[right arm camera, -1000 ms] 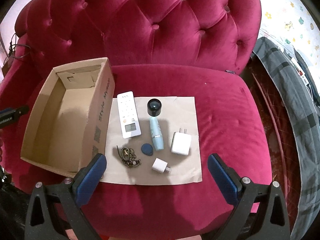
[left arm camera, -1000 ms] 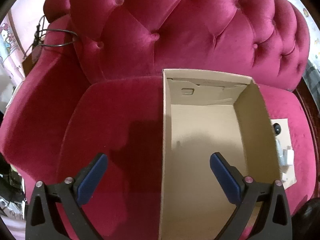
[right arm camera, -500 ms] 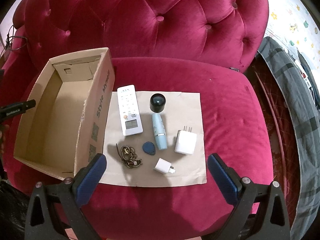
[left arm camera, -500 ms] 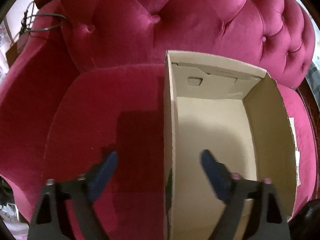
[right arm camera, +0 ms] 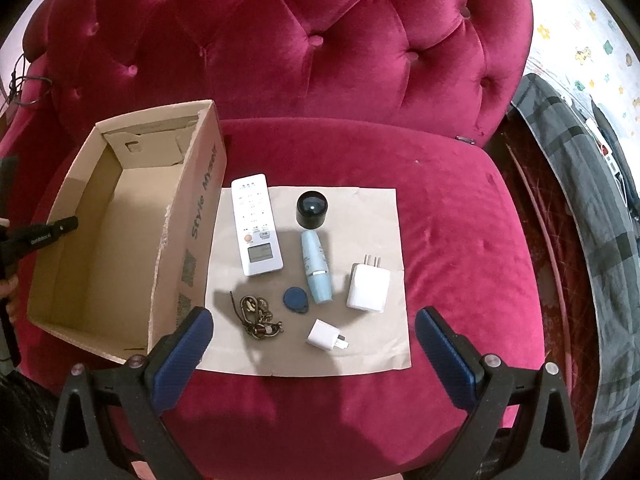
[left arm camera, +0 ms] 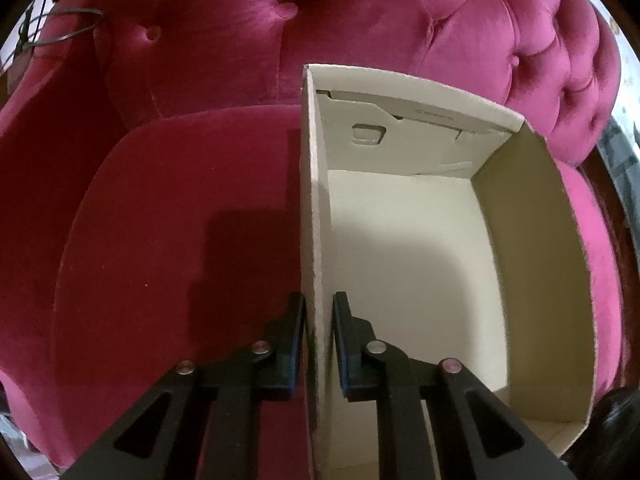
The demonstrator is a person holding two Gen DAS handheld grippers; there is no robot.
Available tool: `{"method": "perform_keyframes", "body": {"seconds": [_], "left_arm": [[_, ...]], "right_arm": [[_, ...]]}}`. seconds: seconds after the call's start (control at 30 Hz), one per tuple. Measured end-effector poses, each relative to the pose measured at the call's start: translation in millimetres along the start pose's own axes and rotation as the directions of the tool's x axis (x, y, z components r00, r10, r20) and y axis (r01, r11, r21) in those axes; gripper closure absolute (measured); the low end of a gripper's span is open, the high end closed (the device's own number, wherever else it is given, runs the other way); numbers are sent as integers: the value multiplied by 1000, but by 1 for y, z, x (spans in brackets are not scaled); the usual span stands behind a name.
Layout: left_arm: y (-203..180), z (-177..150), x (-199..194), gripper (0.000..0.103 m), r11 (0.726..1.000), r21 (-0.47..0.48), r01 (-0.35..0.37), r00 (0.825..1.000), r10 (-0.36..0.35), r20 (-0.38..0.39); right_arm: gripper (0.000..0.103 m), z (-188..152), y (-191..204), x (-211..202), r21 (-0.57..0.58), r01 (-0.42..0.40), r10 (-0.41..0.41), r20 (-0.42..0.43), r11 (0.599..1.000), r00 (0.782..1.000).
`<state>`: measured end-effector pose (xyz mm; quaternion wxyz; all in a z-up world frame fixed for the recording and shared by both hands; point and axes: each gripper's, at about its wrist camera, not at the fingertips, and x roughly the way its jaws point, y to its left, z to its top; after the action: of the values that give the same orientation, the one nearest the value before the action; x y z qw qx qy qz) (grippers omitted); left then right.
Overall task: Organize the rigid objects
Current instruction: 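Grip the box wall with the left tool while the right tool approaches the charger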
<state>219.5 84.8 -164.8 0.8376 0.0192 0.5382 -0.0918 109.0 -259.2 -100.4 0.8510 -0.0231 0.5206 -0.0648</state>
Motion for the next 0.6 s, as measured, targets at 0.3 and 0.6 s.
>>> {"method": "perform_keyframes", "body": {"seconds": [0.3,0.6], "left_arm": [[-3,0,3,88,1000,-5,-12,1000,12,0],[-2,-1,3,88,1000,-18,-10,1000,10,6]], "right_arm": [[0,-2,-10,5,20,6,-5,-6,1000,1000],[0,-5,-29,18,26,45,-45,4,999,999]]}}
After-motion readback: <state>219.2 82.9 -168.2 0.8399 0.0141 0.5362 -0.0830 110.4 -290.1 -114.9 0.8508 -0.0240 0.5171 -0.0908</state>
